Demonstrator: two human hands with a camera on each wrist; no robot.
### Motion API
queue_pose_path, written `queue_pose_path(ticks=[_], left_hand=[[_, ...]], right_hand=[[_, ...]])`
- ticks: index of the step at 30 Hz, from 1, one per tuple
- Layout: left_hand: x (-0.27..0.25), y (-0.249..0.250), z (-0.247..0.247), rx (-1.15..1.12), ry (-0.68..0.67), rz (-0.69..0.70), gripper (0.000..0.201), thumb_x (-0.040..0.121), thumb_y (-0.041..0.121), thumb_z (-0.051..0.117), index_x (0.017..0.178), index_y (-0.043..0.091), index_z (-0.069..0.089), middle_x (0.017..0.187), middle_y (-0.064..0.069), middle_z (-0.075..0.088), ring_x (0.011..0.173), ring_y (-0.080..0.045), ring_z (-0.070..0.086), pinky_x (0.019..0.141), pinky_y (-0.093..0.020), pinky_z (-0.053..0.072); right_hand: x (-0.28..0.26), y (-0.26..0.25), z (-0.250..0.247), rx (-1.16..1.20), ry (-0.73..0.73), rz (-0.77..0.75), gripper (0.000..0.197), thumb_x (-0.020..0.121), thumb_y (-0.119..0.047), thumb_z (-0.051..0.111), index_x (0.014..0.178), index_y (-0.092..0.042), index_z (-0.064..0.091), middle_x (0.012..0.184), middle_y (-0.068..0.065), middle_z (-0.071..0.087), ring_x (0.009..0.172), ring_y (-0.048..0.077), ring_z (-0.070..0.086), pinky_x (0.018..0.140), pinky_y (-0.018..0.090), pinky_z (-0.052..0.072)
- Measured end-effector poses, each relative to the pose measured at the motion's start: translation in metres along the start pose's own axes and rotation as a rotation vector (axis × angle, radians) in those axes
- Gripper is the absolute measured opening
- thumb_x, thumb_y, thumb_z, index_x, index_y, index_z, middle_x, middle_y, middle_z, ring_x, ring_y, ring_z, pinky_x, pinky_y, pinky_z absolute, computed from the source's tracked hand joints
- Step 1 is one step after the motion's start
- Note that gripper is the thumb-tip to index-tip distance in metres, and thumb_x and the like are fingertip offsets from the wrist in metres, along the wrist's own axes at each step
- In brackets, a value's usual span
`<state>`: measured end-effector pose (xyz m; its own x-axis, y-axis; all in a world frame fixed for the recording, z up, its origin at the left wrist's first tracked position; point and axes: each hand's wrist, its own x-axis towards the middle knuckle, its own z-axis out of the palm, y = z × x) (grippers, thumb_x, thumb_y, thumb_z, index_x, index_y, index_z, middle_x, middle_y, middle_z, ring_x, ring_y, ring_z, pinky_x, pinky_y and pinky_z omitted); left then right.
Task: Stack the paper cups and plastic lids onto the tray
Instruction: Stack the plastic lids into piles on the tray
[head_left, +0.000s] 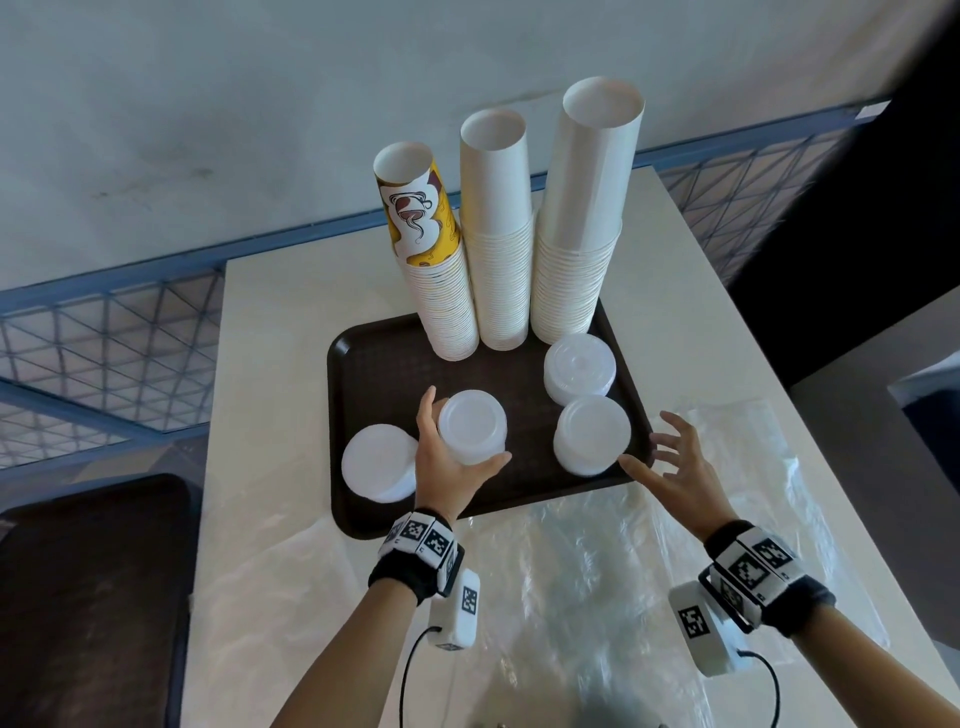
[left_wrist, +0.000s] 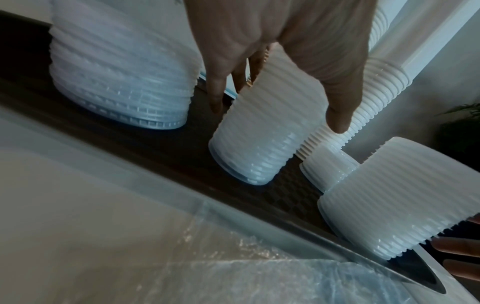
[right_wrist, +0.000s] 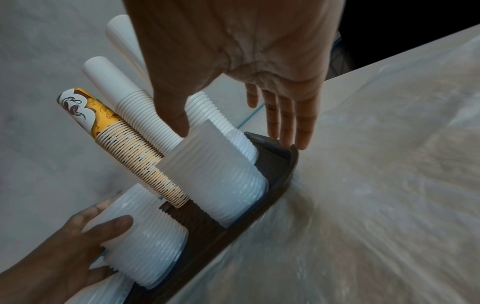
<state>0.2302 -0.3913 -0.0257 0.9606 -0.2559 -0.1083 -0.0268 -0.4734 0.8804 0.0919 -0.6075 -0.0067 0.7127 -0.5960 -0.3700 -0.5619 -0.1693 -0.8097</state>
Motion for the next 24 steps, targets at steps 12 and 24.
queue_pose_path(ticks=[12, 24], left_hand=[[-0.003, -0.005, -0.002, 0.026, 0.049, -0.034, 0.107, 0.059, 0.017, 0.087, 0.144, 0.015, 0.021, 0.142, -0.006, 0.038, 0.129, -0.017, 0.037, 0.102, -0.026, 0.031], [-0.003, -0.009, 0.001, 0.055, 0.027, -0.006, 0.105, 0.059, 0.016, 0.086, 0.143, 0.010, 0.023, 0.142, -0.009, 0.039, 0.128, -0.020, 0.039, 0.102, -0.029, 0.034]], right_hand=[[0.000, -0.004, 0.000, 0.002, 0.000, -0.011, 0.077, 0.077, -0.024, 0.073, 0.138, -0.018, 0.027, 0.133, 0.015, 0.048, 0.116, 0.027, 0.052, 0.089, 0.032, 0.042], [0.003, -0.015, 0.012, 0.094, -0.051, 0.006, 0.069, 0.082, -0.028, 0.067, 0.139, -0.019, 0.030, 0.133, 0.015, 0.048, 0.113, 0.029, 0.055, 0.090, 0.033, 0.043]])
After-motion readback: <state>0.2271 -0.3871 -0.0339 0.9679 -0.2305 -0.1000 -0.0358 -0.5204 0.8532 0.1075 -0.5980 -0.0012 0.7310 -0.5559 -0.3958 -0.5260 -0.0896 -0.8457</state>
